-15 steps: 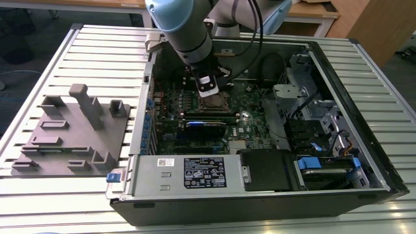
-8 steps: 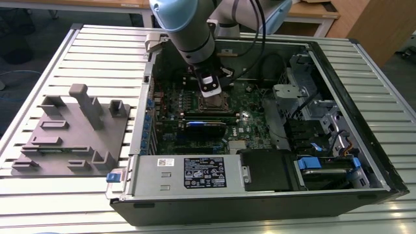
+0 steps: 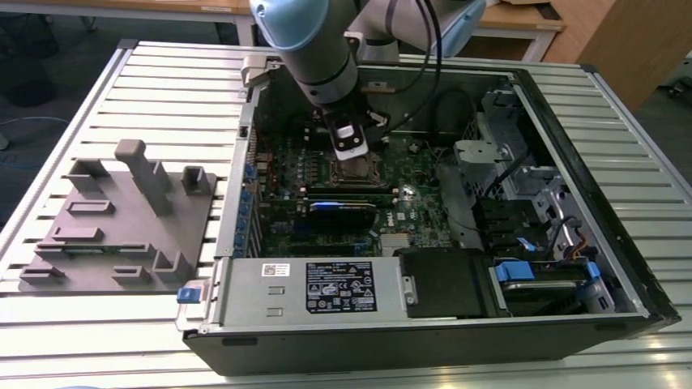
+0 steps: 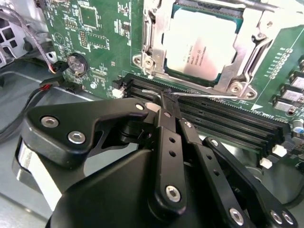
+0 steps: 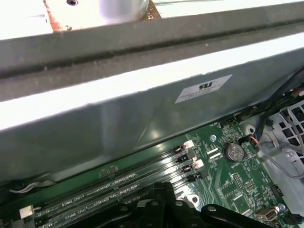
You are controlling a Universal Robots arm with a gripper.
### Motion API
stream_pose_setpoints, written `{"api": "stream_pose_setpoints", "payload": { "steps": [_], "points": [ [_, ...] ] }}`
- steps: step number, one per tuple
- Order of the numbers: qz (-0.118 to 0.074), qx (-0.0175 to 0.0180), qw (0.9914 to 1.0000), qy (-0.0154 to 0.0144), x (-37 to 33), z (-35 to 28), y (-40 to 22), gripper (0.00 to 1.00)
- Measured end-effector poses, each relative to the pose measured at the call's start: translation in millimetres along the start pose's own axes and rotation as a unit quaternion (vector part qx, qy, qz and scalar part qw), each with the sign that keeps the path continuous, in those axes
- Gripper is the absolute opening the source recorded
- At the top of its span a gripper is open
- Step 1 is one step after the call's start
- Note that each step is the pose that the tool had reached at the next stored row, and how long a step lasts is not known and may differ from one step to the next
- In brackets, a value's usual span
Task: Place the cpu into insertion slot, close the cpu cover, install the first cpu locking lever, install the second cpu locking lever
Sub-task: 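Install the first cpu locking lever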
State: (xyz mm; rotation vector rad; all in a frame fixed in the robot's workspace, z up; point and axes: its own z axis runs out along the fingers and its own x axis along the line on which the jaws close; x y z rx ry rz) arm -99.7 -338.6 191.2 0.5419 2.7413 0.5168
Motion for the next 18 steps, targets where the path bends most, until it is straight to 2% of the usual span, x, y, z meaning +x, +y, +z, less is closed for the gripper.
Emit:
{"api": "stream_pose_setpoints", "payload": {
  "steps": [4, 9, 18],
  "points": [
    [0.000, 0.0022, 1.00000, -0.0010, -1.2, 1.4, 2.4, 0.10],
    [0.003, 0.0072, 0.99996, -0.0045, -5.6, 3.3, 3.9, 0.10],
    [0.004, 0.0072, 0.99995, -0.0060, -4.0, 3.3, 3.1, 0.10]
  ]
}}
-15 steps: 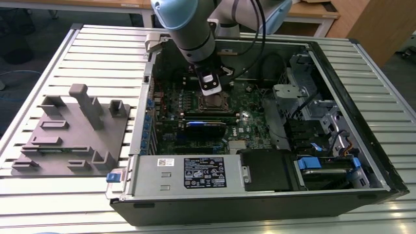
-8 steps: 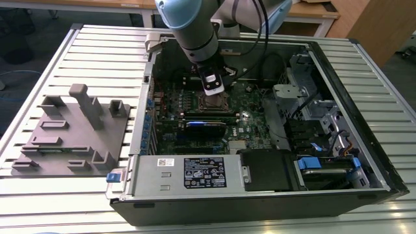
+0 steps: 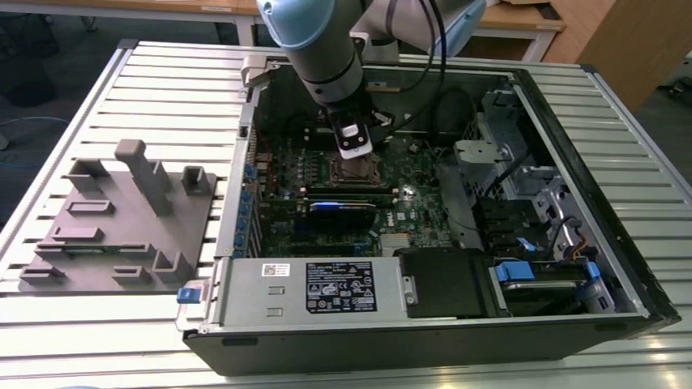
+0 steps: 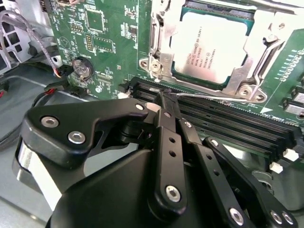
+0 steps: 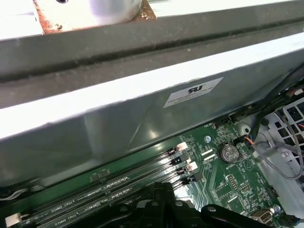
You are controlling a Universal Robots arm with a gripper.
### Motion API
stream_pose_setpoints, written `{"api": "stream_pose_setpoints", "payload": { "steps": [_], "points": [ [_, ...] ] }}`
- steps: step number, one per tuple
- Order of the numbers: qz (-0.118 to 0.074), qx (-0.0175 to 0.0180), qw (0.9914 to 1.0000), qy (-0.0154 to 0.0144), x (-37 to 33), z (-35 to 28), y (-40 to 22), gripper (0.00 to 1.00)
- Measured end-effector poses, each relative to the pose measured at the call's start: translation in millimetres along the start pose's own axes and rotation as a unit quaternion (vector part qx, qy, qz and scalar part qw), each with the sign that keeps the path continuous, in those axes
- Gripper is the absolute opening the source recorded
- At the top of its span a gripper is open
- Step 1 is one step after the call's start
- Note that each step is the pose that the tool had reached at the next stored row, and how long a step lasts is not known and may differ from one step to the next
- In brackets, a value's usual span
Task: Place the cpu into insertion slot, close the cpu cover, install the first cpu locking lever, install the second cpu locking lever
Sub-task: 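Install the first cpu locking lever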
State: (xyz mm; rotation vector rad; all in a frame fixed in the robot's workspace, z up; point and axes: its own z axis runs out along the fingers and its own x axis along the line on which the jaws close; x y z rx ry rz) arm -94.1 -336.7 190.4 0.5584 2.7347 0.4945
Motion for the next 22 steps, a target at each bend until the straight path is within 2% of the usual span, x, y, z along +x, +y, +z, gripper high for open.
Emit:
{"api": "stream_pose_setpoints", "payload": {
  "steps": [7, 12, 22],
  "points": [
    [0.000, -0.0008, 1.00000, -0.0019, 7.3, -1.6, -3.1, 0.10],
    [-0.001, -0.0009, 0.99999, -0.0040, 8.1, -0.2, -3.9, 0.10],
    [-0.005, 0.0068, 0.99994, -0.0077, 5.7, 2.1, -3.5, 0.10]
  ]
}}
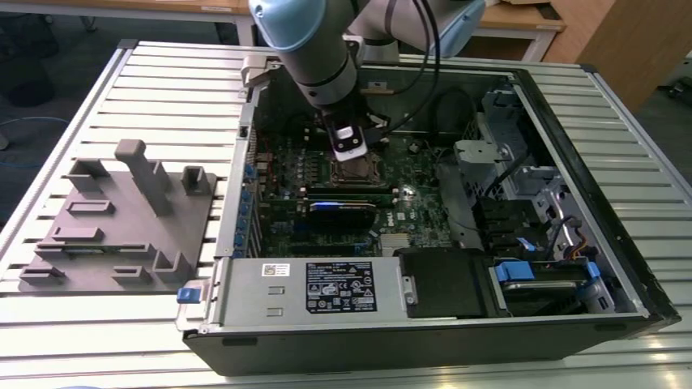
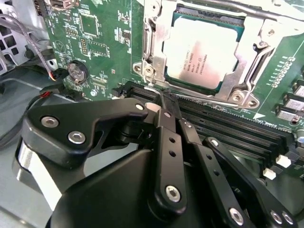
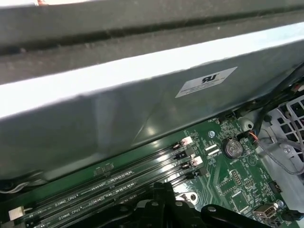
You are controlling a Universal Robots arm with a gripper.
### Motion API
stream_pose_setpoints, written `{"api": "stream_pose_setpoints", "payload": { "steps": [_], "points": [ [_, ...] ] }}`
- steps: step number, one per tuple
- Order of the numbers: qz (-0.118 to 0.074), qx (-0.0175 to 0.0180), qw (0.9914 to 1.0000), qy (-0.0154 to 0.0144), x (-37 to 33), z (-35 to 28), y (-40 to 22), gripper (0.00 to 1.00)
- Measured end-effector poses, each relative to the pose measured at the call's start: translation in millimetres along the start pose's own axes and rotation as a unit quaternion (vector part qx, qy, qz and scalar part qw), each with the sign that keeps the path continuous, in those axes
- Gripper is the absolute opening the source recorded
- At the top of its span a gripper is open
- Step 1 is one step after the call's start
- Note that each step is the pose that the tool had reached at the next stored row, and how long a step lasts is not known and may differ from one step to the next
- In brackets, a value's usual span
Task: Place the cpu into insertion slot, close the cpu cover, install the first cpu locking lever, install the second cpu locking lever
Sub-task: 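Install the first cpu locking lever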
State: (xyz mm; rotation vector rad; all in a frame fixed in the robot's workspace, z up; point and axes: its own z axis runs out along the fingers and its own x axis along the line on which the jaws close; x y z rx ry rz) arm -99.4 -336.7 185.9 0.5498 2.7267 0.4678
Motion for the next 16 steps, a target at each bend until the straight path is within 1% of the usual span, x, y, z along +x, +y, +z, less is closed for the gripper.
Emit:
{"api": "stream_pose_setpoints", "payload": {
  "steps": [4, 9, 10, 16],
  "points": [
    [-0.002, 0.0045, 0.99999, -0.0021, -0.9, 0.5, 0.2, 0.10],
    [-0.005, 0.0106, 0.99991, -0.0055, -1.5, 1.1, 0.4, 0.10],
    [-0.006, 0.0112, 0.99991, -0.0058, -1.5, 1.1, 0.3, 0.10],
    [-0.006, 0.0116, 0.99990, -0.0058, -1.6, 0.9, 0.5, 0.10]
  ]
}}
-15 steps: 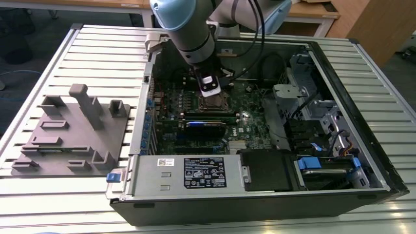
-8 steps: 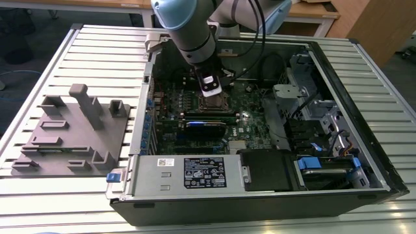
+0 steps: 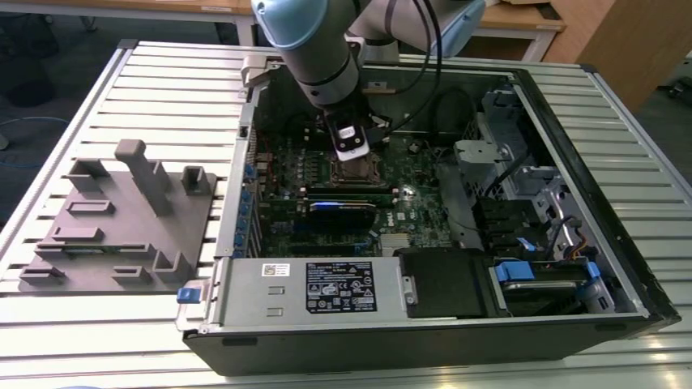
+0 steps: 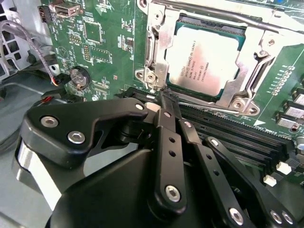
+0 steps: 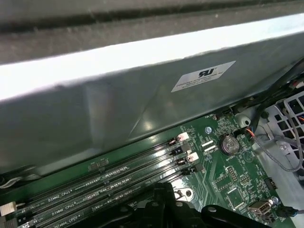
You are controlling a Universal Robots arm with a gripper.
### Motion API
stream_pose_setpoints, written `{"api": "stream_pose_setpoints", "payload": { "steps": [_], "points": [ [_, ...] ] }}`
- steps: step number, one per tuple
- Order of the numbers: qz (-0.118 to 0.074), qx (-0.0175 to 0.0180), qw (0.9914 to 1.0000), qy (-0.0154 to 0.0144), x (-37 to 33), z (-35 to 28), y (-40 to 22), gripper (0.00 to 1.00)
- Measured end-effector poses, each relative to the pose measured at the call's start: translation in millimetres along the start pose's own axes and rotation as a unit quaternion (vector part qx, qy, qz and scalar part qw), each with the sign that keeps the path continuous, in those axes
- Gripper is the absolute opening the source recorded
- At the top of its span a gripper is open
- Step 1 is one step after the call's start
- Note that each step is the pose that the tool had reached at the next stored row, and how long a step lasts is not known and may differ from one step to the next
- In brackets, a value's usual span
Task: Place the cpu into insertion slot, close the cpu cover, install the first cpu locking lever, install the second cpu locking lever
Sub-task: 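Install the first cpu locking lever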
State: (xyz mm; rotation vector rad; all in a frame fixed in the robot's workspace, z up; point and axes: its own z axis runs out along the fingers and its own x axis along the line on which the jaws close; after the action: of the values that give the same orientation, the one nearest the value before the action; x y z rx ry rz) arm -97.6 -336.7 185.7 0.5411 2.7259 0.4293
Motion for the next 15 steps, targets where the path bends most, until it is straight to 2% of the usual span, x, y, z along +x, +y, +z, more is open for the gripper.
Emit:
{"api": "stream_pose_setpoints", "payload": {
  "steps": [8, 15],
  "points": [
    [0.000, -0.0001, 1.00000, -0.0002, -0.9, -6.1, 2.2, 0.10],
    [0.001, 0.0000, 1.00000, -0.0003, 2.0, -7.6, 2.1, 0.10]
  ]
}}
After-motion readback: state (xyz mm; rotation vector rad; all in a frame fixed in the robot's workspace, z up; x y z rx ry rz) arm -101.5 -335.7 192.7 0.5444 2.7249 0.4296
